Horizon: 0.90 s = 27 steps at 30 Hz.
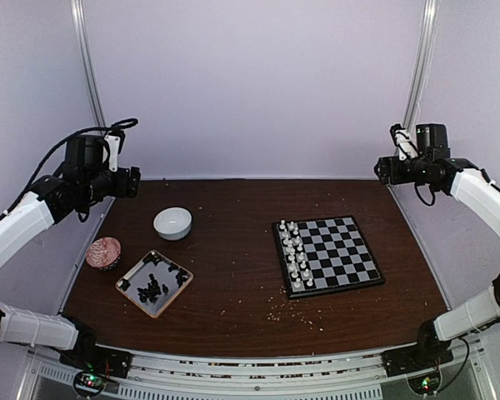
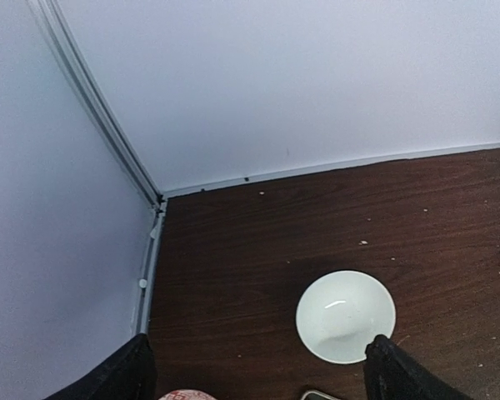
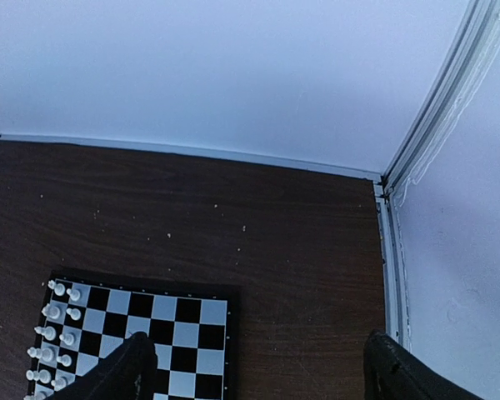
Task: Set up the chess pieces on the board
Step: Move the storage box to the center of the board.
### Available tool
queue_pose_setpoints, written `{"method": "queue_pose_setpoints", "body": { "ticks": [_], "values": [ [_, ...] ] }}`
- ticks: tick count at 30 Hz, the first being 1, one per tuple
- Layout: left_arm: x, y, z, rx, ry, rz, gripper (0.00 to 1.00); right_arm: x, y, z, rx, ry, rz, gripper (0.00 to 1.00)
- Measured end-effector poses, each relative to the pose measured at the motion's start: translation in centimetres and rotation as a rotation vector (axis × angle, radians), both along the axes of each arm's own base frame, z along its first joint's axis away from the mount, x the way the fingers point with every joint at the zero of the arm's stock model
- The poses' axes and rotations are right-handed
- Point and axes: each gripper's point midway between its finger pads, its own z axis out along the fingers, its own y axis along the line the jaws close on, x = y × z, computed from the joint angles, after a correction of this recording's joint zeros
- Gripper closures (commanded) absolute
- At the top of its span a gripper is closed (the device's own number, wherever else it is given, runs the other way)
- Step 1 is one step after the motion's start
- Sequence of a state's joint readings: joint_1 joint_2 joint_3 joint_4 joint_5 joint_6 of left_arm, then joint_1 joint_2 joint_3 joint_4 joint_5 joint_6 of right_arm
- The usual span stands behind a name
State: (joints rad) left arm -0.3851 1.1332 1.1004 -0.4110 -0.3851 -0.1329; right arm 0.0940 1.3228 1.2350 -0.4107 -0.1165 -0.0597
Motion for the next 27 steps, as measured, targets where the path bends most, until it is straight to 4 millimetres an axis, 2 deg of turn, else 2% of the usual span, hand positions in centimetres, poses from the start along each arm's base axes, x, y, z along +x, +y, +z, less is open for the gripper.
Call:
{"method": "queue_pose_setpoints", "body": {
  "ticks": [3, 6, 11, 13, 16, 18, 23, 27],
  "values": [
    [-0.3, -1.8, -0.3, -0.046, 0.014, -0.069, 0.17, 0.2, 0.3, -1.5, -0.011, 0.047, 0.036, 0.19],
    [-0.8, -3.5, -1.0, -0.095, 0.045, -0.133, 0.25, 0.0, 0.7, -2.3, -0.016, 0.075, 0.072, 0.25],
    [-2.6, -6.6, -3.9, -0.159, 0.153, -0.244, 0.39, -0.3, 1.2, -4.0, -0.023, 0.135, 0.126, 0.39],
    [-3.9, -7.9, -5.7, -0.176, 0.222, -0.281, 0.43, -0.6, 1.7, -4.8, -0.013, 0.166, 0.154, 0.43],
    [-5.7, -9.6, -8.7, -0.189, 0.326, -0.319, 0.40, -1.0, 2.4, -5.3, 0.009, 0.193, 0.193, 0.51],
    [-7.2, -10.9, -11.3, -0.182, 0.417, -0.341, 0.39, -1.3, 2.9, -5.4, 0.027, 0.201, 0.217, 0.53],
    [-10.3, -13.3, -17.6, -0.101, 0.643, -0.367, 0.39, -1.8, 3.7, -5.7, 0.065, 0.221, 0.259, 0.48],
    [-12.5, -13.6, -21.5, -0.041, 0.782, -0.348, 0.42, -2.4, 4.1, -6.6, 0.086, 0.247, 0.284, 0.47]
  ]
}}
